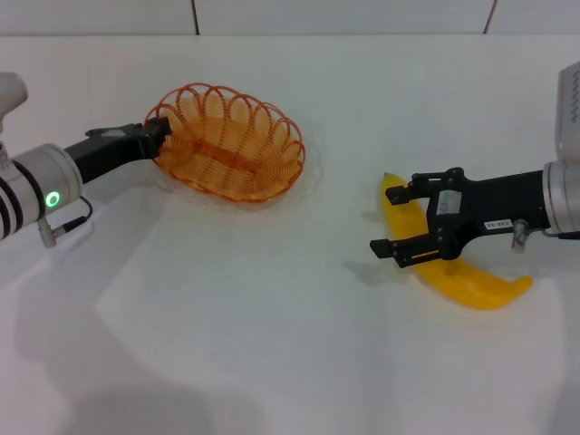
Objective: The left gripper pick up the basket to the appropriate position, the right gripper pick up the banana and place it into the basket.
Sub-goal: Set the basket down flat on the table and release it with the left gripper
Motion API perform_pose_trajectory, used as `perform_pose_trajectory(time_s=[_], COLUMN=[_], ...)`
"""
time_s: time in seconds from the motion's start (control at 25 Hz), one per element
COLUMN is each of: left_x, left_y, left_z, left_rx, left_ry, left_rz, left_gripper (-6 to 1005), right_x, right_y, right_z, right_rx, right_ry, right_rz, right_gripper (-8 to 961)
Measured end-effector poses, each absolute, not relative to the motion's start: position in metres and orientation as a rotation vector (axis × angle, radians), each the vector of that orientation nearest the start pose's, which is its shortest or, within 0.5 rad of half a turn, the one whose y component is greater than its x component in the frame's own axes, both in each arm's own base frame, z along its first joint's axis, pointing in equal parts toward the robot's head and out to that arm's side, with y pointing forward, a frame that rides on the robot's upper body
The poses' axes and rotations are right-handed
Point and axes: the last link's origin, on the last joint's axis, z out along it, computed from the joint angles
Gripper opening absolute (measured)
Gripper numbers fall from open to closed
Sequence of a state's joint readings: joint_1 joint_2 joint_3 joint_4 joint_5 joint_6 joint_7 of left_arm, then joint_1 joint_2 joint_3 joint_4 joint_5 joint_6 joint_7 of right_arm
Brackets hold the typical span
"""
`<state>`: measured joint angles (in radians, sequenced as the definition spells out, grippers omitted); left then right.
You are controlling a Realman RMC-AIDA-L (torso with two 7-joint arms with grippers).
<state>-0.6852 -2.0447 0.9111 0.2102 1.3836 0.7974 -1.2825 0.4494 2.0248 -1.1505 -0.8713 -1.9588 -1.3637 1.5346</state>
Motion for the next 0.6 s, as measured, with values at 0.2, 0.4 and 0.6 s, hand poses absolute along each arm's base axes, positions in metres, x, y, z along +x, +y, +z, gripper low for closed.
perform_pose_trajectory(time_s=[0.2,0.4,0.6], left_x=[-0.2923,-0.2942,-0.2954], left_y=[0.4028,0.4001,0.3992], left_z=[-0.04,-0.0428,-0.043], left_rx=[-2.092,-2.089,-2.088], left_ry=[-1.073,-1.093,-1.095], left_rz=[-0.615,-0.613,-0.61], left_gripper=[72,80,88], right_x=[0.2599,0.2599,0.2599], right_y=[0.3355,0.3355,0.3355], right_z=[-0.0097,-0.0097,-0.0097], right_rx=[-2.848,-2.847,-2.847], right_ry=[0.481,0.482,0.483], right_rz=[0.257,0.257,0.257], right_gripper=[876,876,876])
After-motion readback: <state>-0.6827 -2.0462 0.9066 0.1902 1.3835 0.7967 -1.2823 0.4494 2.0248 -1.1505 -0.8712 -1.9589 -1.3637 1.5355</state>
